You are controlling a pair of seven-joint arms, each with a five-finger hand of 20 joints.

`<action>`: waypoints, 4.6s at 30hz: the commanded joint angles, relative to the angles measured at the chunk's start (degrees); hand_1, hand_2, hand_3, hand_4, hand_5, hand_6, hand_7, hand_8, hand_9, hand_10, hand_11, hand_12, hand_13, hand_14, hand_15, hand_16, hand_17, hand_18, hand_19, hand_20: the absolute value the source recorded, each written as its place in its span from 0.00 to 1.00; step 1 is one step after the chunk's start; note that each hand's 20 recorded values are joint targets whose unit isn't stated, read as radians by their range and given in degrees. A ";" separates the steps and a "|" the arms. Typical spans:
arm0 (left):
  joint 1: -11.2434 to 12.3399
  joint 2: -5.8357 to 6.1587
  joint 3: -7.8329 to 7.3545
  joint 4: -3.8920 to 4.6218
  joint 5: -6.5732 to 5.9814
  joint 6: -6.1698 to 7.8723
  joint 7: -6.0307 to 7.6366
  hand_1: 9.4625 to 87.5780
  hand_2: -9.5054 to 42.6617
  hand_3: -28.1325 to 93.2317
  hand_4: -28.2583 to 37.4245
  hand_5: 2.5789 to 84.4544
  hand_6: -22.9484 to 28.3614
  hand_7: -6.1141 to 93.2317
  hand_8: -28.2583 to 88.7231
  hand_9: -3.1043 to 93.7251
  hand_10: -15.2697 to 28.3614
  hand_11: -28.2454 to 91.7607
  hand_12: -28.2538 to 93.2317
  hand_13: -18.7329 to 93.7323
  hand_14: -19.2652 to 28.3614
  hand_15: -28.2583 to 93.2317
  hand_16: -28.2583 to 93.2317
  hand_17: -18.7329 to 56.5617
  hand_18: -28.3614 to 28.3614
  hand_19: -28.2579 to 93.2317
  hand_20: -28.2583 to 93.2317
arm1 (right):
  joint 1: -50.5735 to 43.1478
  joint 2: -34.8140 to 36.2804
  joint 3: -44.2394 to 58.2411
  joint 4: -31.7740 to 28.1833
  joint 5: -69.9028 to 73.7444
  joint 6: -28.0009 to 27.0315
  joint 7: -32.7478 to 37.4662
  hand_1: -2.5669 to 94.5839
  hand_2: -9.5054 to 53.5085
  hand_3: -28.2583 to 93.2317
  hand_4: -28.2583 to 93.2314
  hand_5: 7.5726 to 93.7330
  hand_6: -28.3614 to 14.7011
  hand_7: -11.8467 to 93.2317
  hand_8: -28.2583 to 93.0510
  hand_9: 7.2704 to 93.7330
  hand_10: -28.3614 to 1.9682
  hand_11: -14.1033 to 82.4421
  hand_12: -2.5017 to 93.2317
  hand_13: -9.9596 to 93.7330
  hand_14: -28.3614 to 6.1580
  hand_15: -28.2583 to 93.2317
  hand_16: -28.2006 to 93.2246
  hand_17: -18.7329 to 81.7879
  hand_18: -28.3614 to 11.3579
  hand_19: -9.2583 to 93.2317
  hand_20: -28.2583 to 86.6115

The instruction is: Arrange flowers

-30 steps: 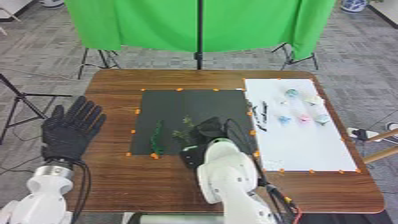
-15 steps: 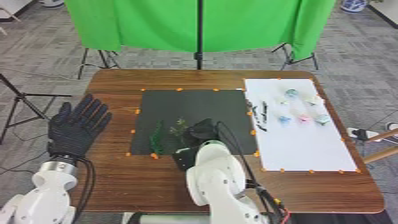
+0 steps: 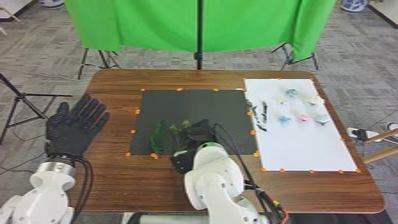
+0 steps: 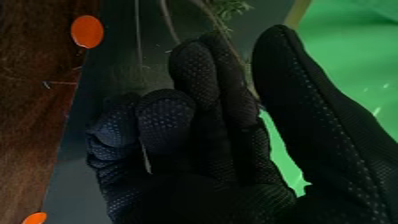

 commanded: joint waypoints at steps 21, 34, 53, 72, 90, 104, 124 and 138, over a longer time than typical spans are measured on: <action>5.06 -1.86 -3.38 -1.92 -1.08 -1.33 4.61 0.23 0.48 0.84 0.00 0.55 0.60 0.20 0.17 0.45 0.67 0.39 0.34 0.44 0.71 0.53 0.20 0.25 0.71 0.45 0.35 | -0.35 7.47 0.91 -10.16 -5.76 -30.26 -19.32 0.45 0.21 0.81 0.07 0.76 0.50 0.29 0.28 0.77 0.28 0.58 0.36 0.70 0.23 0.86 0.58 0.55 0.00 1.00 0.62; 3.77 -1.54 -2.56 -1.26 -0.81 -0.94 3.45 0.23 0.48 0.83 0.00 0.55 0.60 0.20 0.17 0.45 0.68 0.39 0.34 0.44 0.70 0.53 0.20 0.25 0.71 0.45 0.35 | -1.00 5.82 -0.94 -10.25 -8.86 -39.85 -18.60 0.40 0.34 0.79 0.09 0.76 0.52 0.22 0.16 0.81 0.26 0.56 0.37 0.71 0.20 0.86 0.59 0.55 0.00 0.99 0.65; 4.37 -1.84 -2.61 -0.99 -0.80 -0.25 3.05 0.23 0.48 0.83 0.00 0.55 0.60 0.20 0.17 0.45 0.68 0.39 0.34 0.44 0.70 0.53 0.20 0.25 0.71 0.44 0.35 | -1.26 5.69 -2.19 -6.64 -18.26 -39.65 -16.37 0.39 0.35 0.77 0.10 0.77 0.52 0.20 0.16 0.83 0.26 0.56 0.38 0.73 0.20 0.86 0.59 0.57 0.00 1.00 0.66; 5.12 -2.19 -3.20 -1.38 -1.27 0.09 3.93 0.23 0.49 0.83 0.00 0.55 0.60 0.21 0.17 0.45 0.68 0.39 0.34 0.44 0.71 0.53 0.20 0.25 0.71 0.44 0.35 | 0.27 6.05 -0.02 -5.90 -16.35 -39.65 -12.50 0.35 0.36 0.77 0.11 0.79 0.47 0.21 0.17 0.84 0.24 0.54 0.38 0.73 0.18 0.85 0.59 0.58 0.00 1.00 0.66; 5.96 -2.45 -3.84 -1.83 -1.09 0.31 4.50 0.24 0.49 0.84 0.00 0.55 0.60 0.21 0.17 0.45 0.68 0.39 0.34 0.44 0.71 0.53 0.20 0.25 0.71 0.45 0.35 | -0.47 8.03 -1.07 -8.56 -15.69 -31.68 -15.08 0.35 0.35 0.77 0.11 0.83 0.50 0.23 0.17 0.84 0.24 0.53 0.37 0.73 0.18 0.85 0.59 0.58 0.00 1.00 0.66; 6.90 -4.30 -4.25 -2.63 -0.86 -1.26 5.70 0.24 0.49 0.84 0.00 0.55 0.60 0.21 0.17 0.45 0.68 0.39 0.34 0.44 0.71 0.53 0.20 0.25 0.71 0.45 0.35 | 5.53 16.41 4.30 -8.89 -17.28 -14.58 -14.50 0.36 0.22 0.80 0.11 0.78 0.49 0.33 0.19 0.82 0.24 0.50 0.33 0.72 0.23 0.83 0.56 0.59 0.00 1.00 0.64; 6.20 -4.59 -4.33 -3.24 -1.31 -1.13 4.56 0.23 0.48 0.83 0.00 0.55 0.60 0.21 0.17 0.45 0.68 0.39 0.34 0.44 0.71 0.53 0.20 0.25 0.71 0.45 0.35 | 14.61 30.73 6.06 9.35 -24.47 -16.23 -12.59 0.42 0.00 0.79 0.07 0.69 0.34 0.18 0.17 0.69 0.14 0.29 0.20 0.69 0.29 0.75 0.49 0.57 0.00 1.00 0.65; 6.05 -4.54 -3.46 -3.04 1.05 -0.12 3.71 0.23 0.48 0.83 0.00 0.55 0.61 0.21 0.17 0.45 0.68 0.39 0.34 0.44 0.71 0.53 0.20 0.24 0.72 0.45 0.35 | 17.52 28.74 3.75 15.73 -25.07 -22.06 -11.26 0.44 0.00 0.76 0.01 0.66 0.39 0.24 0.18 0.69 0.17 0.28 0.19 0.70 0.31 0.75 0.49 0.57 0.00 1.00 0.63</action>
